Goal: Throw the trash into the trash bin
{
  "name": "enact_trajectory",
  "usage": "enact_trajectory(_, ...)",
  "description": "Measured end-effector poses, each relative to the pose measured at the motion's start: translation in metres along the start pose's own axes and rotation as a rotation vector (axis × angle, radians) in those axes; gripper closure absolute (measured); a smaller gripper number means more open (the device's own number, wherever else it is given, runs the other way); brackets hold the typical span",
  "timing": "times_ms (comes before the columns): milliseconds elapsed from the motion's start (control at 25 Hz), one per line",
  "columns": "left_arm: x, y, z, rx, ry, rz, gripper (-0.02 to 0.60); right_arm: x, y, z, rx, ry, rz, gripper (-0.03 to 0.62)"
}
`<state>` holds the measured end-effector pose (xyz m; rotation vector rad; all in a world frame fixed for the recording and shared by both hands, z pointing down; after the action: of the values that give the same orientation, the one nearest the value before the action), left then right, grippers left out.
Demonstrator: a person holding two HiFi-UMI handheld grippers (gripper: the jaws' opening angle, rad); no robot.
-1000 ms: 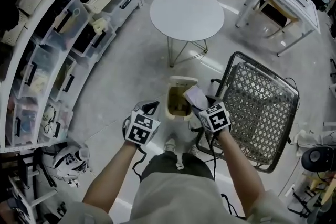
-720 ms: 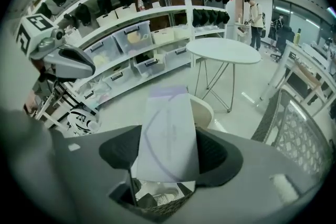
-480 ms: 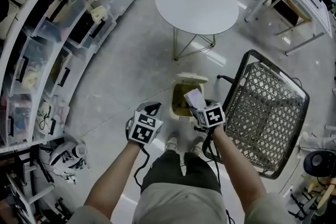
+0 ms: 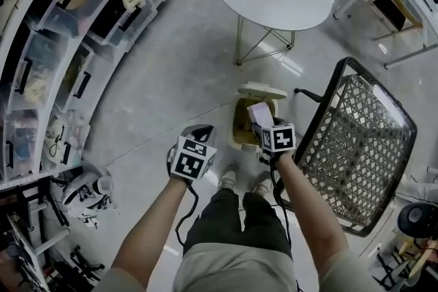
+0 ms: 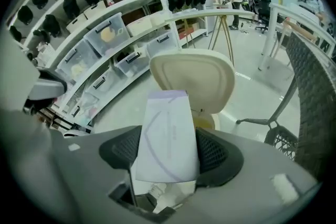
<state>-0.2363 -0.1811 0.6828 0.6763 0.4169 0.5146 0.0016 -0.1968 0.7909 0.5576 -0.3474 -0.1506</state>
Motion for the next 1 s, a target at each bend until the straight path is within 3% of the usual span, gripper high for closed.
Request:
enact_trajectory(240,-0.005,0.019,0.005,-0.010,0.006,-0.002,0.580,0.004,0.001,0.019,0.043,0.020,-0.004,0.260)
enact_trajectory(480,0.002,0.020,0.000,-0.025,0.012,0.006,0.580,0.003,-0.001,-0.006,0.060,0.000,0.017,0.283)
enact_trajectory(1000,0.030,-0.057,-0.052,0.111,-0.018,0.062,0.580,-0.013,-0.064,-0.131,0.240,-0.052,-0.098,0.425)
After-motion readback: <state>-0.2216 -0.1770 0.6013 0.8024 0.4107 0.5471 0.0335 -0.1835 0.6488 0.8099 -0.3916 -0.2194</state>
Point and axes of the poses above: the fingertips, and each gripper's own axes: z forward along the fingers, x to its right, y out of its underside, the point moved 9 cm from there along -z, backward along the fingers, and after that the axes turned 11 degrees about x, right-handed, at the moved point
